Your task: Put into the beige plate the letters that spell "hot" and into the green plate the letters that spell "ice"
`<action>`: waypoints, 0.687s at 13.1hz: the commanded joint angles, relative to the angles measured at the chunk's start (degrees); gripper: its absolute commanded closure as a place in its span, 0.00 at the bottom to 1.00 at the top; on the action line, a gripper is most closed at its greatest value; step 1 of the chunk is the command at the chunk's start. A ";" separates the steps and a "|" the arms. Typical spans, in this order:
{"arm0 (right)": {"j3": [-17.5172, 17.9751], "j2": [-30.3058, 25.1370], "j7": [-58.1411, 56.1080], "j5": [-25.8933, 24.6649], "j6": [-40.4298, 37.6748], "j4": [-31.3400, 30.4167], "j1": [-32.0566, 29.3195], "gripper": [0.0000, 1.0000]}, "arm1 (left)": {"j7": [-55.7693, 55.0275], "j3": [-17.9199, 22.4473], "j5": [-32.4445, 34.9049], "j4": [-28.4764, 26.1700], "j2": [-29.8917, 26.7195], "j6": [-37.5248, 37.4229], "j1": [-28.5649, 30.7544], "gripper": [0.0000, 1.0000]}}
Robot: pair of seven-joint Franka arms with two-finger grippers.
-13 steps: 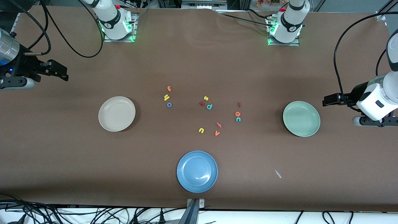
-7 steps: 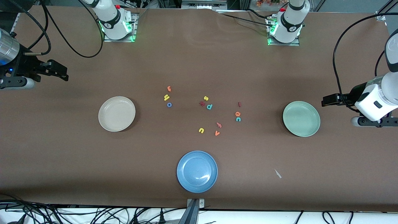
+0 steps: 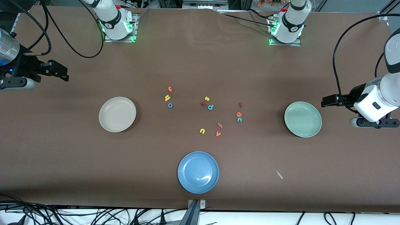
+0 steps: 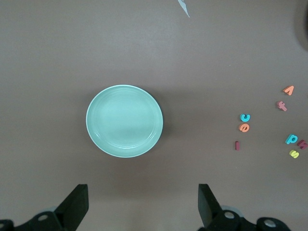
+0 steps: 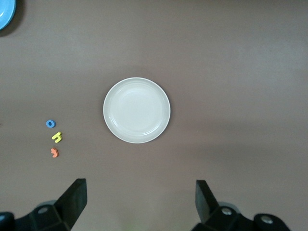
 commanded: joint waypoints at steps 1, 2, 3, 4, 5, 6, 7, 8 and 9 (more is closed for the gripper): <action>0.22 0.42 -0.65 -0.20 -0.14 1.07 -0.24 0.00 | 1.29 0.19 -0.73 -0.09 -0.12 0.39 0.25 0.00; 0.22 0.42 -0.48 -0.11 -0.22 1.07 -0.24 0.00 | 2.07 0.19 -0.73 -0.09 -0.12 0.39 0.25 0.00; 0.22 0.42 -0.13 -0.11 -0.22 1.07 -0.24 0.00 | 2.78 0.19 -0.81 -0.09 0.05 0.39 0.34 0.00; 0.22 0.51 0.05 0.15 -0.14 1.16 -0.24 0.00 | 2.87 0.19 -0.82 -0.09 0.14 0.48 0.43 0.00; 0.22 0.51 0.05 0.33 -0.14 1.16 -0.07 0.00 | 2.87 0.19 -0.82 0.00 0.23 0.48 0.43 0.00; 0.22 0.51 0.05 0.41 -0.14 1.16 -0.07 0.00 | 2.87 0.19 -0.82 0.00 0.23 0.39 0.43 0.00; 0.22 0.51 0.05 0.41 -0.14 1.07 -0.07 0.00 | 2.87 0.19 -0.82 -0.09 0.23 0.39 0.43 0.00; 0.22 0.51 0.05 0.41 -0.22 1.16 -0.07 0.00 | 2.87 0.19 -0.90 -0.18 0.23 0.39 0.43 0.00; 0.22 0.51 0.05 0.41 -0.31 1.07 -0.07 0.00 | 2.96 0.19 -0.90 -0.18 0.23 0.39 0.43 0.00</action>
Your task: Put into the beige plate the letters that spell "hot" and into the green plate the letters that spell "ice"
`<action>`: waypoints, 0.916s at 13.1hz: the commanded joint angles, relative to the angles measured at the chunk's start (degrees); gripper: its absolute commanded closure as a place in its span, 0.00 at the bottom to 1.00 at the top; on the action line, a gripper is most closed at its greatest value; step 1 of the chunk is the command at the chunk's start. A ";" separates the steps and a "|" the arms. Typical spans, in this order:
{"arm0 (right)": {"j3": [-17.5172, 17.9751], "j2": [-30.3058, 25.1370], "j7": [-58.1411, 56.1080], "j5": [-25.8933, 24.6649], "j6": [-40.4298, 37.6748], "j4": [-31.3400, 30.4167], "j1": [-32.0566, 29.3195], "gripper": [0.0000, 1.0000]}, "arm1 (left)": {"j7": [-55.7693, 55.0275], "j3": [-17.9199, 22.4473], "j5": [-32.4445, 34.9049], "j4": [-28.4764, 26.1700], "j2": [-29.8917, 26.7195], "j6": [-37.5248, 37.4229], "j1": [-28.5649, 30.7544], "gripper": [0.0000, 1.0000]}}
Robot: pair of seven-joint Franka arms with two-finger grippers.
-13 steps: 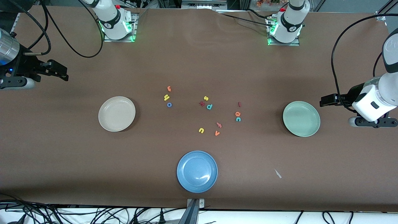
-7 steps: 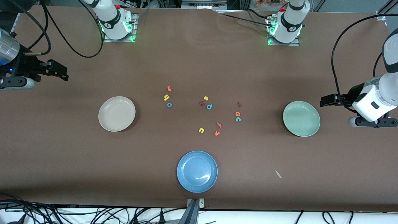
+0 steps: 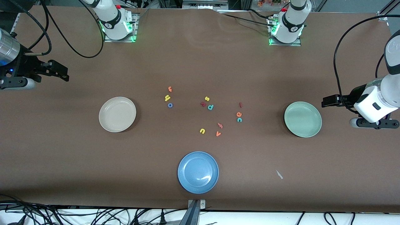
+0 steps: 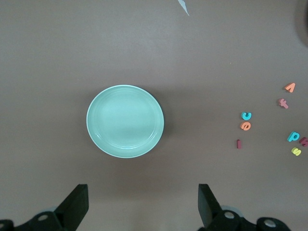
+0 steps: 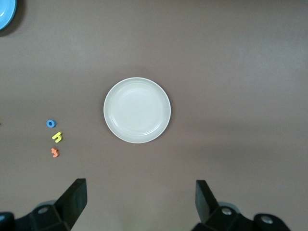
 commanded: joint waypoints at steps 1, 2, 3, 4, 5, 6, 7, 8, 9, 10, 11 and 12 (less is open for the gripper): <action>0.16 0.49 0.04 0.38 -0.31 1.07 -0.19 0.00 | 1.62 0.18 -0.90 -0.18 -0.16 0.38 0.21 0.00; 0.16 0.57 0.04 0.38 -0.31 1.07 -0.36 0.00 | 1.71 0.18 -0.90 -0.18 -0.16 0.38 0.21 0.00; 0.08 0.58 0.04 0.30 -0.48 1.07 -0.54 0.00 | 1.71 0.18 -0.90 -0.26 -0.16 0.38 0.30 0.00; 0.08 0.58 0.04 0.38 -0.57 1.07 -0.54 0.00 | 1.80 0.18 -0.90 -0.27 -0.16 0.38 0.30 0.00; -0.01 0.58 -0.05 0.30 -0.92 1.07 -0.54 0.00 | 1.97 0.18 -0.90 -0.27 -0.16 0.29 0.30 0.00; -0.01 0.58 -0.22 0.30 -1.10 0.98 -0.63 0.00 | 1.97 0.18 -0.90 -0.27 -0.16 0.29 0.30 0.00; -0.01 0.58 -0.14 0.30 -1.19 0.98 -0.71 0.00 | 1.97 0.18 -0.90 -0.27 -0.16 0.29 0.30 0.00; -0.10 0.49 0.04 0.21 -1.19 1.07 -0.71 0.00 | 1.97 0.18 -0.90 -0.18 -0.16 0.29 0.30 0.00; -0.01 0.31 0.82 0.03 -1.10 1.24 -0.71 0.00 | 2.15 0.18 -0.82 -0.18 -0.16 0.29 0.47 0.00; -0.01 0.22 1.87 -0.14 -0.93 1.33 -0.71 0.00 | 2.76 0.18 -0.82 -0.18 -0.16 0.29 0.39 0.00; -0.01 0.31 2.23 -0.32 -0.58 1.33 -0.63 0.00 | 2.77 0.18 -0.82 -0.09 -0.16 0.29 0.39 0.00; -0.01 0.40 2.32 -0.32 -0.31 1.33 -0.63 0.00 | 2.77 0.18 -0.82 -0.09 -0.16 0.29 0.30 0.00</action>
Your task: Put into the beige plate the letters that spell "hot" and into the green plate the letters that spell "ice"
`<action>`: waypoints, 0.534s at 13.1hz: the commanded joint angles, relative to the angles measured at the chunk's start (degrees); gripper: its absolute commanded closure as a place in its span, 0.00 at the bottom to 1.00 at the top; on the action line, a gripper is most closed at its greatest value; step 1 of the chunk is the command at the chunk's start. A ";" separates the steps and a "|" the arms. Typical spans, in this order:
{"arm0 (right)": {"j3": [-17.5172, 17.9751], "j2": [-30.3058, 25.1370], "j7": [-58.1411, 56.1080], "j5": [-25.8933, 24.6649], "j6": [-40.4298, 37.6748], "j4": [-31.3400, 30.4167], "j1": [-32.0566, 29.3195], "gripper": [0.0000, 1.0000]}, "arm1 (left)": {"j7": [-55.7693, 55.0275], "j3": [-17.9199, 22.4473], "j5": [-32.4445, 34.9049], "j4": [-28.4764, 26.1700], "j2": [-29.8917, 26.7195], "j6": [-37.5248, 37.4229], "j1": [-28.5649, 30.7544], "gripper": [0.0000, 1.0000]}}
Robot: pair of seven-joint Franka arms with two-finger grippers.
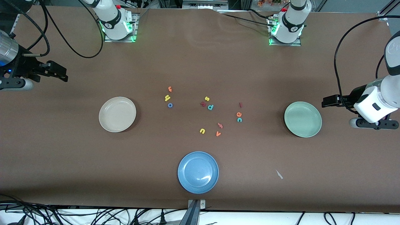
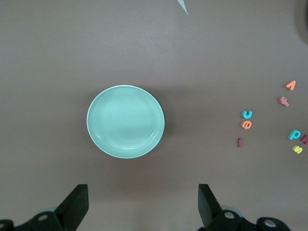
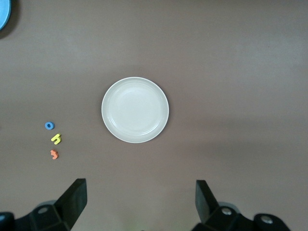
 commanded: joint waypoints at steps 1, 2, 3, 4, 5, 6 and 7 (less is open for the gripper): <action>0.20 0.27 1.22 -0.22 -0.17 1.28 -0.23 0.00 | 1.66 0.18 -0.82 0.00 -0.26 0.29 0.11 0.00; 0.12 -0.25 1.14 0.04 -0.17 1.28 -0.40 0.00 | 1.66 0.18 -0.73 0.08 -0.26 0.29 0.11 0.00; -0.06 -0.34 0.79 0.13 -0.60 1.28 -0.41 0.00 | 1.75 0.18 -0.55 0.09 -0.26 0.37 0.11 0.00; 0.20 -0.43 0.79 0.13 -0.78 1.28 -0.41 0.00 | 1.75 0.18 -0.55 0.00 -0.26 0.46 0.02 0.01; 0.47 -0.26 0.61 0.13 -0.95 1.28 0.03 0.00 | 1.75 0.18 -0.55 0.00 -0.26 0.46 0.02 0.01; 0.73 0.01 0.78 0.13 -0.96 1.19 0.29 0.00 | 1.84 0.18 -0.55 -0.18 -0.26 0.46 -0.07 0.02; 1.86 0.18 0.52 0.13 -0.78 1.28 0.99 0.00 | 1.75 0.18 -0.46 -0.27 -0.26 0.46 -0.33 0.02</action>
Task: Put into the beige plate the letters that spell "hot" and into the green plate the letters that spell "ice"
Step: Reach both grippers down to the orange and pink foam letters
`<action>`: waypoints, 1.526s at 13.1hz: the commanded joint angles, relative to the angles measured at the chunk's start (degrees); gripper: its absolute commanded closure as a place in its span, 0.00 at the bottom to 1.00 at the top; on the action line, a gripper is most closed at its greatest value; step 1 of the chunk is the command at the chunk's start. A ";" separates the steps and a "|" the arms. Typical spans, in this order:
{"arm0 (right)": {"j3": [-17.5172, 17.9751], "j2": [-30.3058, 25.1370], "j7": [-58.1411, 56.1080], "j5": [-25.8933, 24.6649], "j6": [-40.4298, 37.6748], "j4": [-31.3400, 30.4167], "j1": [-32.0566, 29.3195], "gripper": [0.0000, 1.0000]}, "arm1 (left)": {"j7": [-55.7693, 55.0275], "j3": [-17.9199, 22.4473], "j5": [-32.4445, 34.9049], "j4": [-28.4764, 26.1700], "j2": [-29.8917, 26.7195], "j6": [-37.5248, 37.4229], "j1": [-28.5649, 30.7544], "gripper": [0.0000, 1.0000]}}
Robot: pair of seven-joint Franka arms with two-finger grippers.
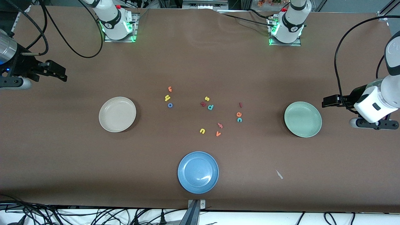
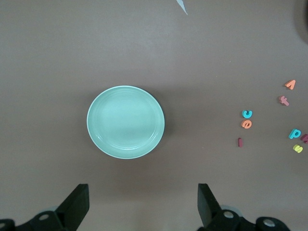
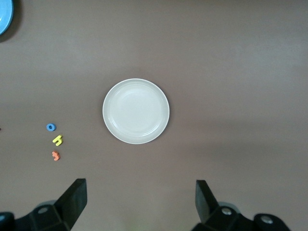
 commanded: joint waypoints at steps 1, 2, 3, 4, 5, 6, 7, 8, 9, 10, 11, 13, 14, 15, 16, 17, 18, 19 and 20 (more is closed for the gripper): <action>2.70 0.64 0.54 0.19 -0.27 1.12 1.44 0.01 | 1.33 0.10 -0.38 -0.35 -0.26 0.36 -0.65 0.02; 3.93 1.51 1.16 0.27 -0.18 1.12 1.62 0.01 | 1.25 0.01 -0.38 -0.35 -0.26 0.19 -0.91 0.02; 4.81 1.95 2.90 0.36 -0.01 1.12 2.06 0.01 | 1.33 0.01 -0.38 -0.35 -0.26 -0.08 -1.35 0.02; 5.43 2.74 4.31 0.80 0.34 1.12 2.32 0.01 | 1.33 0.01 -0.38 -0.35 -0.26 -0.08 -1.53 0.02; 6.04 3.27 4.94 1.41 1.22 1.12 2.41 0.01 | 1.33 0.01 -0.38 -0.35 -0.26 -0.17 -1.62 0.02; 6.14 4.41 4.94 1.94 1.84 1.20 2.85 0.01 | 1.33 -0.08 -0.46 -0.35 -0.35 -0.25 -1.62 0.02; 6.14 5.46 5.99 2.90 2.45 1.21 3.98 0.01 | 1.33 -0.08 -0.46 -0.35 -0.44 -0.25 -1.62 0.02; 6.05 6.26 8.09 3.17 4.81 1.12 5.30 0.01 | 0.72 -0.34 -0.46 -0.44 -0.44 -0.43 -2.49 0.01; 6.22 6.96 9.93 3.26 7.79 0.42 6.18 0.01 | 0.28 -0.34 -0.46 -0.53 -0.44 -0.87 -3.19 0.01; 7.53 7.40 12.13 3.26 9.30 -1.24 6.45 0.01 | -0.94 -0.43 -0.55 -0.53 -0.61 -1.22 -3.37 0.01; 8.76 7.15 12.67 3.18 10.88 -3.60 6.45 0.01 | -3.21 -0.52 -0.73 -0.62 -0.79 -1.92 -4.16 0.00; 9.73 5.14 12.85 3.26 17.28 -11.24 6.37 0.01 | -10.23 -0.52 -1.25 -2.54 -1.05 -2.19 -6.96 0.00; 10.52 4.25 13.81 3.18 20.70 -15.28 6.37 0.01 | -12.44 -0.52 -1.25 -3.86 -1.40 -2.10 -8.54 0.00; 11.49 3.98 15.82 3.09 23.87 -18.19 6.37 0.01 | -14.47 -0.52 -1.43 -5.44 -1.84 -1.75 -9.95 0.00; 12.11 3.98 17.06 2.83 26.69 -20.48 6.37 0.01 | -16.84 -0.61 -1.52 -7.28 -2.28 -1.31 -11.18 0.01; 13.16 4.50 17.59 3.00 28.72 -22.07 6.37 0.01 | -19.47 -1.13 -1.52 -9.47 -2.46 0.43 -12.50 0.01; 14.13 5.38 19.51 2.91 30.13 -23.48 6.37 0.01 | -23.41 -2.62 -1.52 -12.63 -2.98 3.75 -12.86 0.01; 15.44 6.26 21.27 2.39 31.97 -24.88 6.45 0.01 | -26.76 -4.81 -1.52 -15.88 -3.42 7.79 -12.69 0.01; 16.93 6.70 22.25 2.21 35.03 -26.64 6.45 0.01 | -29.66 -6.48 -1.52 -19.22 -3.95 12.09 -12.69 0.01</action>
